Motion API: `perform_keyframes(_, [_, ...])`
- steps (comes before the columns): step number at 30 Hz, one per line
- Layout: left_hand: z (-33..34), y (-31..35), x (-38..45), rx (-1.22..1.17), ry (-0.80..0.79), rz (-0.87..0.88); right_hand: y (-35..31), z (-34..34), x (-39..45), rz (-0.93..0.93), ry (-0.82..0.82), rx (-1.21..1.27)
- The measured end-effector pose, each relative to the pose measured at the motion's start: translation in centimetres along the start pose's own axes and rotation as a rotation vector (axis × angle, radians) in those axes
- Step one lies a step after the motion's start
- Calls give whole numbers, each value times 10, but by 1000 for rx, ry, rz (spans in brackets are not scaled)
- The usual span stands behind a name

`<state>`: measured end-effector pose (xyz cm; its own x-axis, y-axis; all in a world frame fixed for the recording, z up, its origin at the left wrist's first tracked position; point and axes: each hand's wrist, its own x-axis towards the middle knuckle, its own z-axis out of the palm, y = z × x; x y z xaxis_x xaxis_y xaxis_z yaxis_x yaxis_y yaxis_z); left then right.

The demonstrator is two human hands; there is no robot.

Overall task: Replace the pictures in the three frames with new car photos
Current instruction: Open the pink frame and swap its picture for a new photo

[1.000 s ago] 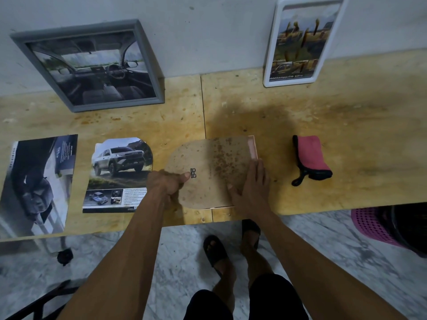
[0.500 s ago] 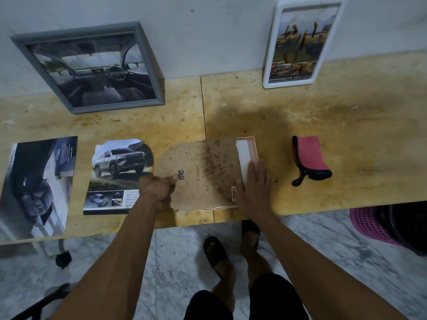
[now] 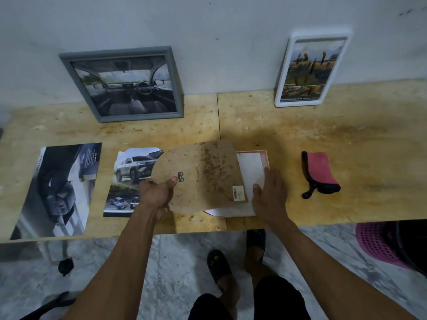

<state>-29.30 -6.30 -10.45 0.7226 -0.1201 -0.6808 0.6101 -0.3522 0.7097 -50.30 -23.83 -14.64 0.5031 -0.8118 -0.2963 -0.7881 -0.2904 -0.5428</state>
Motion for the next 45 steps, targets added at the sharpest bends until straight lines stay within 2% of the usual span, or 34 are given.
perform_keyframes(5, [6,18,-7,-47,-76,35,-41,-30,-11,16,-126,384])
perform_keyframes(9, [39,44,-10,25,-57,74,-53,-49,12,46,-33,504])
perform_keyframes(19, [115,97,32,307,-46,107,-57,-66,126,113,4,404])
perform_keyframes(27, [152,110,80,469,81,97,-56,-48,188,116,-44,207])
perform_keyframes(33, [160,94,109,469,96,29,-47,-35,197,115,-59,162])
perform_keyframes(36, [159,71,135,333,154,-14,-46,-29,196,103,-27,134])
perform_keyframes(38, [165,83,121,243,125,-3,-46,-26,195,99,-5,125])
perform_keyframes(40, [170,89,113,301,139,66,-48,-24,193,89,14,117])
perform_keyframes(42, [170,91,110,303,144,52,-49,-23,191,78,24,110])
perform_keyframes(44, [164,88,106,449,149,83,-49,-23,190,67,21,96])
perform_keyframes(45, [164,89,102,429,131,79,-48,-23,189,63,18,86])
